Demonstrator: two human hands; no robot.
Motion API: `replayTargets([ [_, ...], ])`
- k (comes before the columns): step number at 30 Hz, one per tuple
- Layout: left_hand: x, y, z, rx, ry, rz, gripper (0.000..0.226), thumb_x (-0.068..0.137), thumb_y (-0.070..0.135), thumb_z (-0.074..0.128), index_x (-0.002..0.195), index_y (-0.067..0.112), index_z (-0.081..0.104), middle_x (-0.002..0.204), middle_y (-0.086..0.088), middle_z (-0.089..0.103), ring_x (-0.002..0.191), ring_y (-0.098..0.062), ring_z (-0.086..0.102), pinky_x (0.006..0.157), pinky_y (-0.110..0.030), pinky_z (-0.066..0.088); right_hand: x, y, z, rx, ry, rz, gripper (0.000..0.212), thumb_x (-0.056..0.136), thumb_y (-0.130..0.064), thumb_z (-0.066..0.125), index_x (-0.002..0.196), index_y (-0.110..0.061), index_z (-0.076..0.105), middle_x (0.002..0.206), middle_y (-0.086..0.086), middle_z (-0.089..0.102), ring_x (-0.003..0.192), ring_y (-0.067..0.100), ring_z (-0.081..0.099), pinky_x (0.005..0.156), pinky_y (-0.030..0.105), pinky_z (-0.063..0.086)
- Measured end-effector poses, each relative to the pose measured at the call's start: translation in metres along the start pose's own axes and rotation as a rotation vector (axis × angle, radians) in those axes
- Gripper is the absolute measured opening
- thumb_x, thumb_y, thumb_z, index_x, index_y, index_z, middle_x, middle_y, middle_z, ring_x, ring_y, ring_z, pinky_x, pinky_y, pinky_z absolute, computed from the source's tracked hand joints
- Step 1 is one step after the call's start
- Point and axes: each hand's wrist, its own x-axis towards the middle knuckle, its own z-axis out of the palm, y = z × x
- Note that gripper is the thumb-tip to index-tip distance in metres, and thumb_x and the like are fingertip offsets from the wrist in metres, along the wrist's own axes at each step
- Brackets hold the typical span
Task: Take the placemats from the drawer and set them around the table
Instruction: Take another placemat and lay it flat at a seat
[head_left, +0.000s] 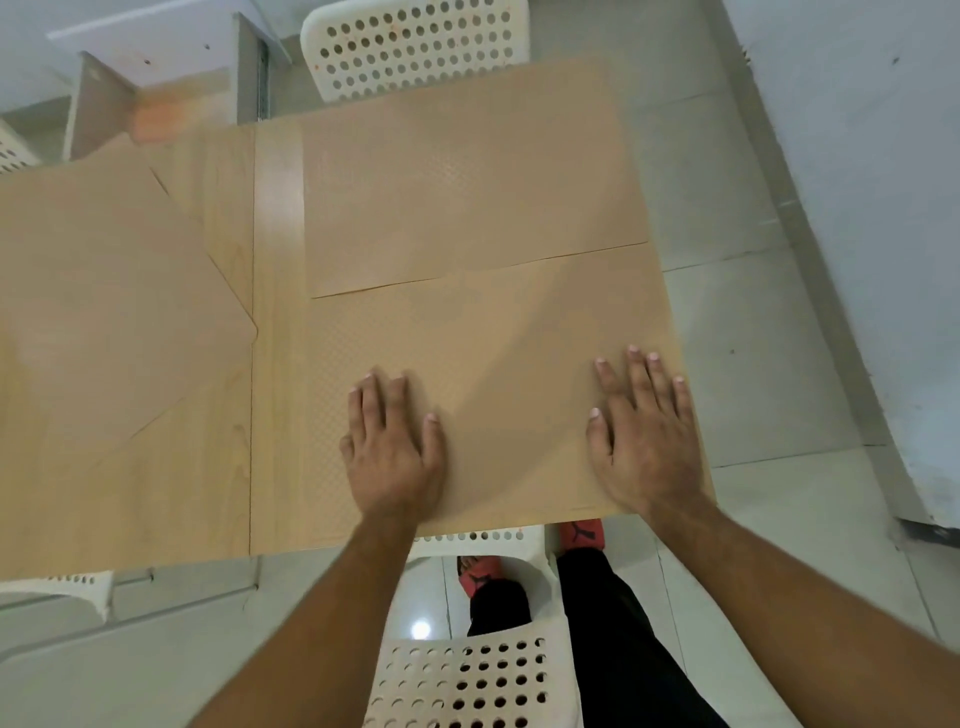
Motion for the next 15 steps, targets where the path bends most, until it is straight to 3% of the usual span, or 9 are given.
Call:
replayTargets([
  [8,0.0,0.0,0.001,-0.016,0.031,-0.019,0.064,0.095,0.053,0.038,0.154,0.032,0.025,0.166,-0.001,0.016,0.153,-0.022,0.009,0.114,-0.056,0.025,0.001,-0.013,-0.011,0.024,-0.022,0.023,0.063,0.098,-0.044,0.029,0.158,-0.024,0.028,0.165,0.015,0.021,0.154,0.03,0.012,0.124,0.051,0.011],
  [11,-0.001,0.003,0.0,-0.021,0.018,-0.021,0.065,0.096,0.054,0.037,0.155,0.032,0.021,0.167,0.0,0.012,0.153,-0.022,0.007,0.115,-0.055,0.022,0.004,-0.06,-0.019,0.144,-0.028,0.01,0.064,0.097,-0.044,0.035,0.158,-0.025,0.027,0.166,0.015,0.017,0.155,0.029,0.01,0.124,0.049,0.008],
  [15,-0.001,-0.001,0.0,-0.042,-0.009,-0.007,0.066,0.098,0.058,0.029,0.157,0.036,0.01,0.168,0.002,0.002,0.154,-0.019,-0.002,0.118,-0.052,0.016,0.022,-0.152,-0.016,0.288,-0.082,-0.175,0.063,0.098,-0.041,0.036,0.159,-0.026,0.023,0.168,0.011,0.01,0.155,0.027,0.006,0.124,0.046,0.007],
])
